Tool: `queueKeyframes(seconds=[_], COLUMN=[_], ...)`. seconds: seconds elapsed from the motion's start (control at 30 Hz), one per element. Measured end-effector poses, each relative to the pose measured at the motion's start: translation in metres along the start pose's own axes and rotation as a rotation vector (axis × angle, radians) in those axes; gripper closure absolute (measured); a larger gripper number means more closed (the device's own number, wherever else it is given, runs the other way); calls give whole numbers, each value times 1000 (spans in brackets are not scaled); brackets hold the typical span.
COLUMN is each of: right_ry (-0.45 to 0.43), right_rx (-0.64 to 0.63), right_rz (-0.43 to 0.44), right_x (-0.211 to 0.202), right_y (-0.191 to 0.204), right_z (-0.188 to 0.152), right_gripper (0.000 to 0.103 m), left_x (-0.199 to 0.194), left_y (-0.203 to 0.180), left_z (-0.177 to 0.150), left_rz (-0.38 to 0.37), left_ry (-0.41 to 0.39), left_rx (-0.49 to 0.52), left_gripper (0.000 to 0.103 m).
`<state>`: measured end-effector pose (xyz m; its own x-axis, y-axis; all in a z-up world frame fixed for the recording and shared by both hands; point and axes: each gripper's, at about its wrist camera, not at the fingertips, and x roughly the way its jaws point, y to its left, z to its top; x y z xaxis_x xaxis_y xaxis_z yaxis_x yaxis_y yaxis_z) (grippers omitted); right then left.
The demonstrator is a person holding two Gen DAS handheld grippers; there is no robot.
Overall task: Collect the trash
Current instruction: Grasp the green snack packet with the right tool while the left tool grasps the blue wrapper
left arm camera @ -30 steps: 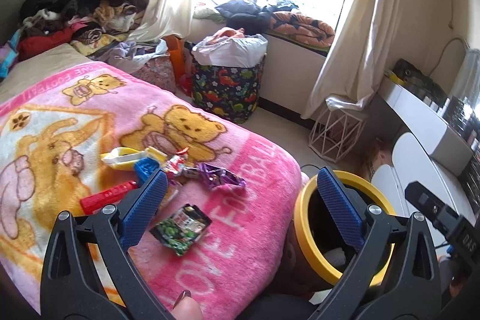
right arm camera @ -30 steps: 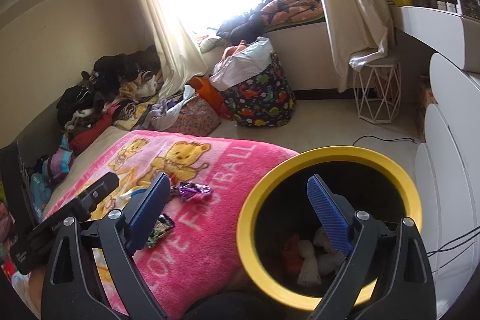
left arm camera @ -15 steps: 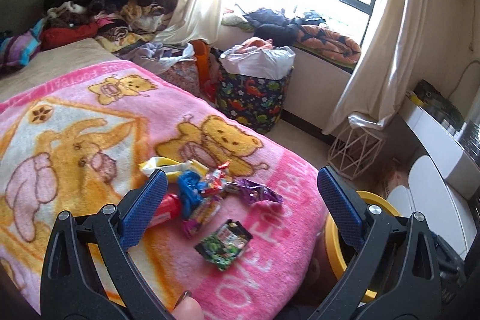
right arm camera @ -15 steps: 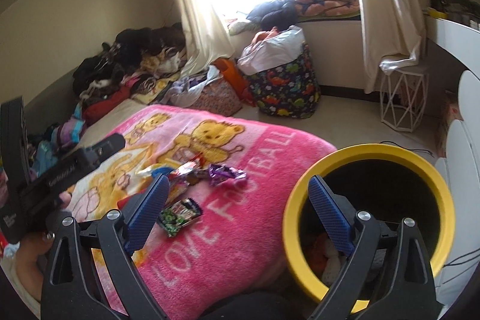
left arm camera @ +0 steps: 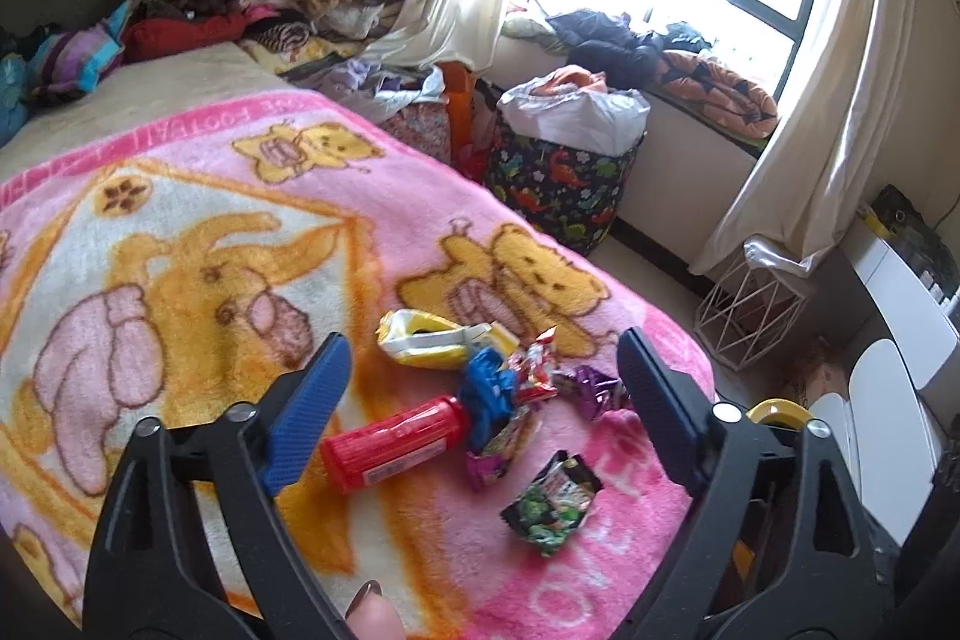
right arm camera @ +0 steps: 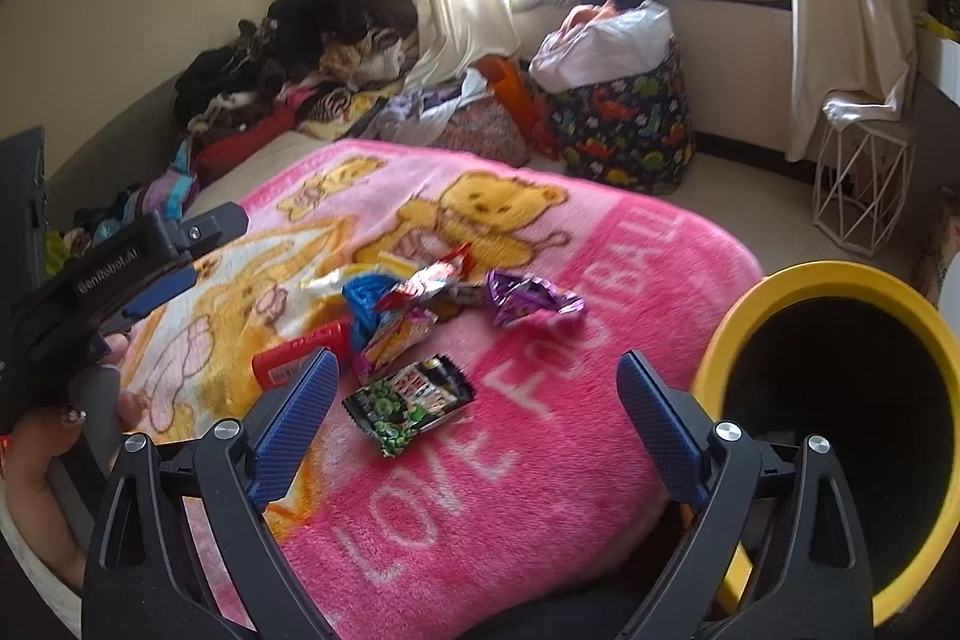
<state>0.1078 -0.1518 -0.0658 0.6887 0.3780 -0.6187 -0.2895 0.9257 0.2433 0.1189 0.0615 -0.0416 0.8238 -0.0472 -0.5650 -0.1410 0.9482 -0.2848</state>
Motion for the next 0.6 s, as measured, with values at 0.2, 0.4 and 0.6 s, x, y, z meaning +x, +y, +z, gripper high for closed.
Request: queueKeyframes(seconds=[0.2,0.4,0.6], right_ry=[79,140,193], right_rx=[13,33,69], right_rz=[4,3,37], right_x=[37,65,90], right_y=[7,5,-3], right_z=[-6,-12,-16], right_gripper=[12,14,21], left_x=[16,35,57], left_y=[20,30,24], left_z=[-4,-8,-7], left_rz=[-6,-34,-62], left_ry=[60,117,166], left_rx=[-50,-96,-80], left_gripper=[50,62,69])
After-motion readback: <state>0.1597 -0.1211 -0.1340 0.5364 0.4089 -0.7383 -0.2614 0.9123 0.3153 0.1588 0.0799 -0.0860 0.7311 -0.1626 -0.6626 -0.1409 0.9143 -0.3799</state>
